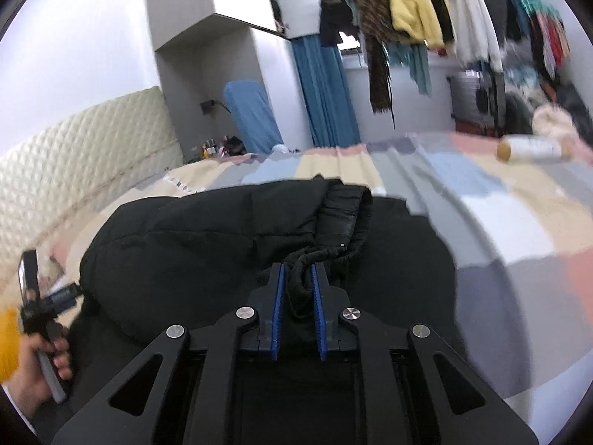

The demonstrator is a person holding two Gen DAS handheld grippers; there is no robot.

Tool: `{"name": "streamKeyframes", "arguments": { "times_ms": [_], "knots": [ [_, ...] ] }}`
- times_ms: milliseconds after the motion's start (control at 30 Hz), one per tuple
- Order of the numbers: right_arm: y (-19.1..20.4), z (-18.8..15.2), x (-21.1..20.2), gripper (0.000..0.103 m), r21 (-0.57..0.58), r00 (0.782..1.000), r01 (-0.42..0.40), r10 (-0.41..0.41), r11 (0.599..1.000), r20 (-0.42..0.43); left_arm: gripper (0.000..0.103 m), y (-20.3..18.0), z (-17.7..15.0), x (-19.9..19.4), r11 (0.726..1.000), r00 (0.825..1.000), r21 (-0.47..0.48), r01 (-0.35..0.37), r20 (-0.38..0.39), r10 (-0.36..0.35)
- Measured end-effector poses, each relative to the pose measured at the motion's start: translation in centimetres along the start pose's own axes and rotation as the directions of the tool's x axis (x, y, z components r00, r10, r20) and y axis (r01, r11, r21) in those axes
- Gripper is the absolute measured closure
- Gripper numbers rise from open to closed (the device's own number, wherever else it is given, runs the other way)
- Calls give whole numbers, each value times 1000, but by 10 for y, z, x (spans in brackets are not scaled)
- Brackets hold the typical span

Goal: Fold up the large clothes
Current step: 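Grasp the jacket hem with the right tool and lift it toward the collar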

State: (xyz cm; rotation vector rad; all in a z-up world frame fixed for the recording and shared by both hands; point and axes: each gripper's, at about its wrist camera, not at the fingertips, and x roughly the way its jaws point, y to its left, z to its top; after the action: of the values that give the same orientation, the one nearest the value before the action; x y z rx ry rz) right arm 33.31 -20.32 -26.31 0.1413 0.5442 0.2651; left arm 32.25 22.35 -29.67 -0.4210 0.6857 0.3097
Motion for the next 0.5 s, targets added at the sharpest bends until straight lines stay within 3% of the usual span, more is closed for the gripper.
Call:
{"name": "streamKeyframes", "arguments": {
  "times_ms": [133,300,500],
  "knots": [
    [-1,-7,16,91,-41,998,52,-53,998,-16,0,-3,-2,1,1000,1000,26,-7,-4,7],
    [-20,-20,39,91,-2,995,56,-56,998,-82,0,-7,-4,8,999,1000,47,-14,-21,15],
    [-19,-24,39,89,-12,994,59,-60,998,-96,0,-15,-5,5,995,999,90,-41,-14,42]
  ]
}}
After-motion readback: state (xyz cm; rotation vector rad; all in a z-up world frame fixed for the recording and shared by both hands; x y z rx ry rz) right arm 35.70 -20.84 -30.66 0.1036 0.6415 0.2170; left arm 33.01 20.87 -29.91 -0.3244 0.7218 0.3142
